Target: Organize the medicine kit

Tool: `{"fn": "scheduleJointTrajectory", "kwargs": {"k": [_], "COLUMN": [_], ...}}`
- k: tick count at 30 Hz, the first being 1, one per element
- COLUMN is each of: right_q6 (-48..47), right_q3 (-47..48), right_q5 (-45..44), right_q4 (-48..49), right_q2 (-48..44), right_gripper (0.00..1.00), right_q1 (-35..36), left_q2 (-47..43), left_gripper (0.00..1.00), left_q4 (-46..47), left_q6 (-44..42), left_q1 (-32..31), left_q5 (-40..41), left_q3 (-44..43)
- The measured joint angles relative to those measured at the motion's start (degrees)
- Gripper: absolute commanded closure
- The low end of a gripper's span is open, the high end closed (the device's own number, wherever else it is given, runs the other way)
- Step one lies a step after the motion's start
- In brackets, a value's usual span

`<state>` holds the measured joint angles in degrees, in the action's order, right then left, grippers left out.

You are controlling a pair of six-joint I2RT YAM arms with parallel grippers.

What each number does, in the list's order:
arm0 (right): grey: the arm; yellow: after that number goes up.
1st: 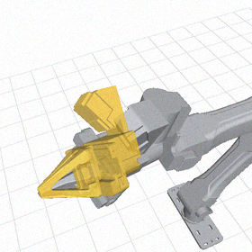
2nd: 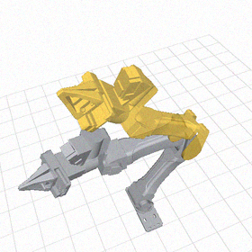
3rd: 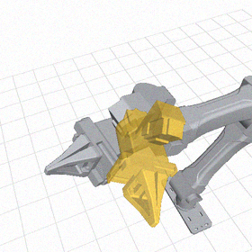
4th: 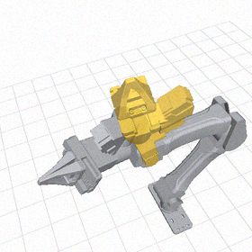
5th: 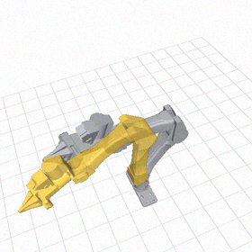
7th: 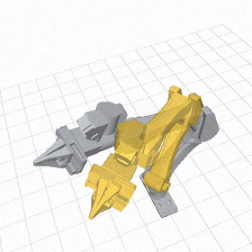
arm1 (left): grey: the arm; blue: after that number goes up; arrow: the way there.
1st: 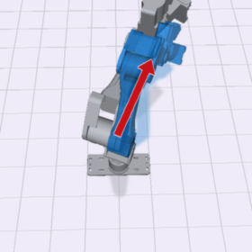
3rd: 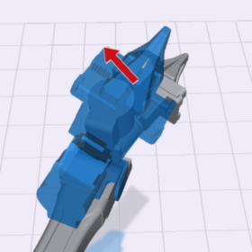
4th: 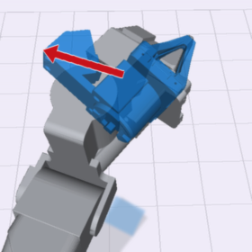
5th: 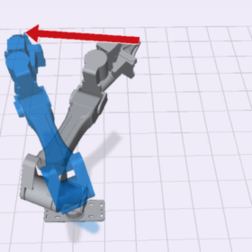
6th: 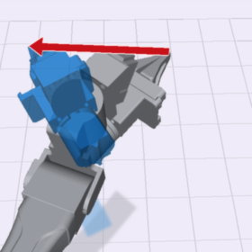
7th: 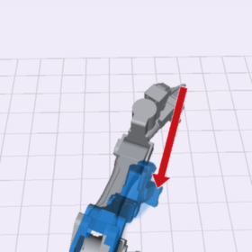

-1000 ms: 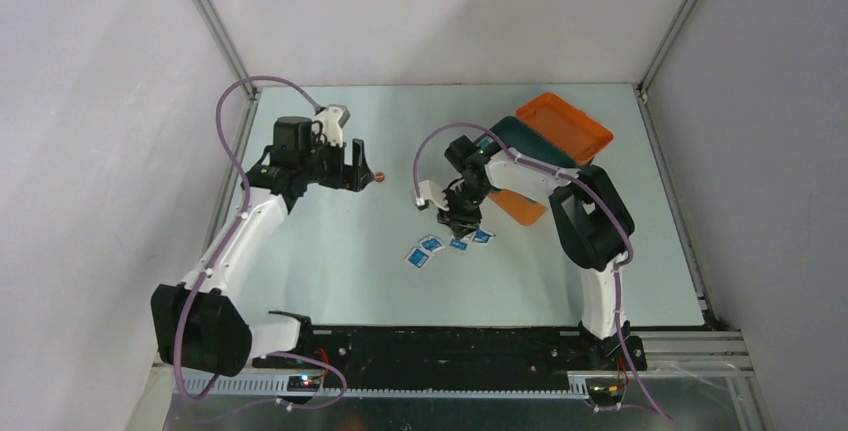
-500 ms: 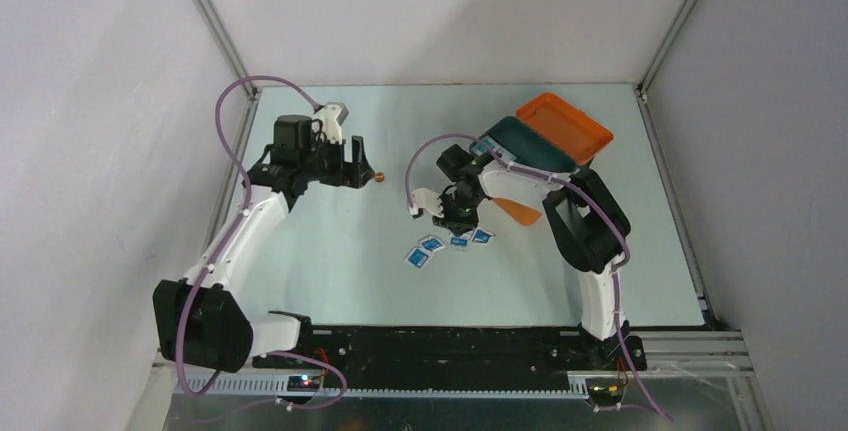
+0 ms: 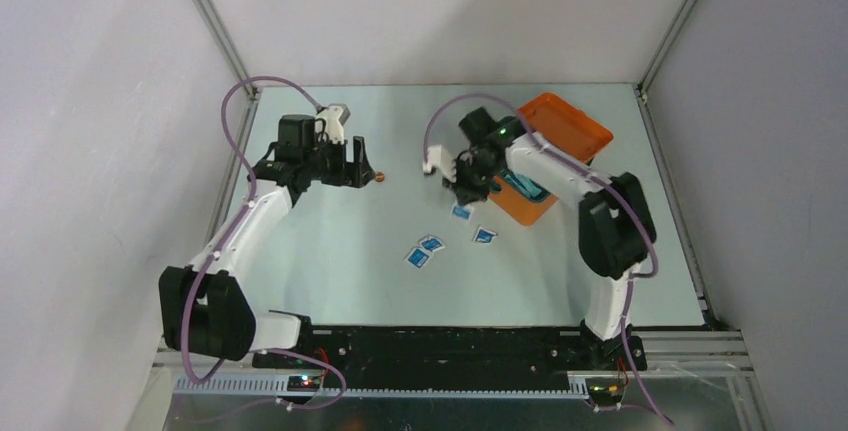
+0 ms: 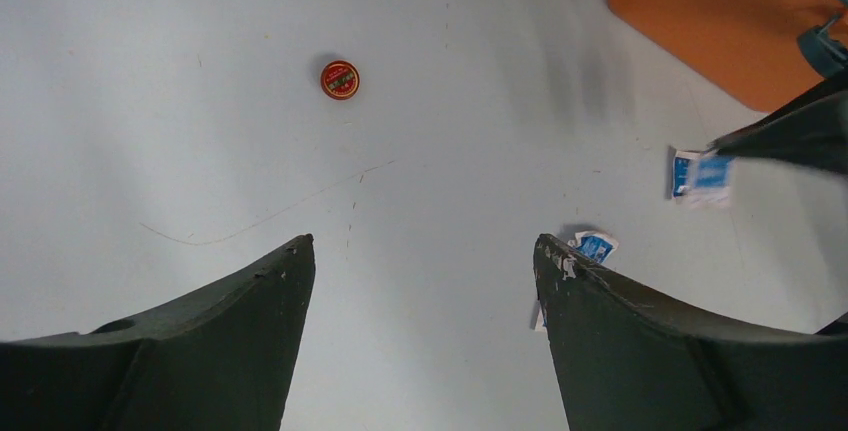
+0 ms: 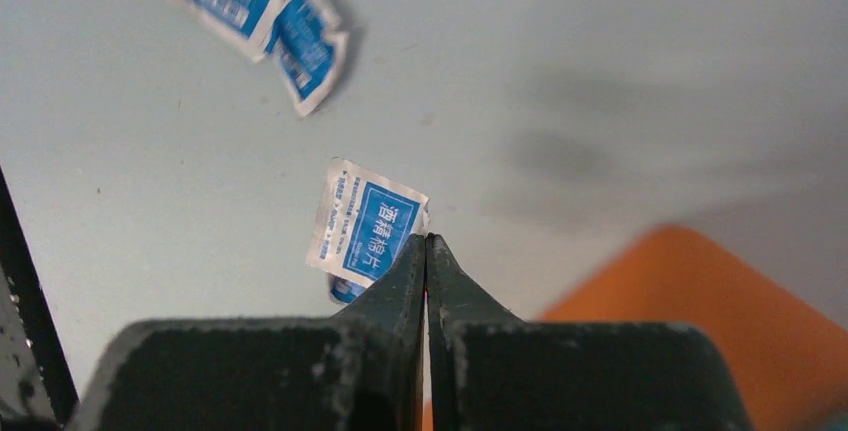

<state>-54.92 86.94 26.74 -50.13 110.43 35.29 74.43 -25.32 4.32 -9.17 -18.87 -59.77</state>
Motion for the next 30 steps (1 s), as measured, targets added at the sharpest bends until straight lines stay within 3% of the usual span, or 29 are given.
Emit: {"fn": "scheduleJointTrajectory", "kwargs": {"k": [5, 11, 19, 24, 30], "right_q6": [6.49, 16.39, 31.74, 39.39, 42.25], "right_q3": [6.21, 7.13, 9.09, 12.33, 12.66], "right_q5": [3.45, 3.82, -7.32, -10.05, -16.02], "right_q4": [0.76, 5.33, 15.04, 17.68, 18.27], "right_q2": [-8.48, -14.27, -9.11, -3.72, -1.05], "right_gripper": [1.0, 1.0, 1.0, 1.0, 1.0], "right_q1": [-5.05, -13.4, -23.02, -22.69, -20.15], "left_q2": [3.3, 7.23, 9.57, 10.45, 10.67], "left_gripper": [0.17, 0.17, 0.17, 0.17, 0.17], "left_q4": [-0.63, -1.01, -1.44, -2.49, -3.28], "left_q6": [0.0, 0.28, 0.68, 0.61, 0.26], "left_q1": [0.0, 0.0, 0.0, 0.0, 0.0], "left_q5": [-0.85, -1.03, -0.9, 0.24, 0.96], "left_q3": [-1.4, -5.25, -8.57, -9.92, -10.23]}}
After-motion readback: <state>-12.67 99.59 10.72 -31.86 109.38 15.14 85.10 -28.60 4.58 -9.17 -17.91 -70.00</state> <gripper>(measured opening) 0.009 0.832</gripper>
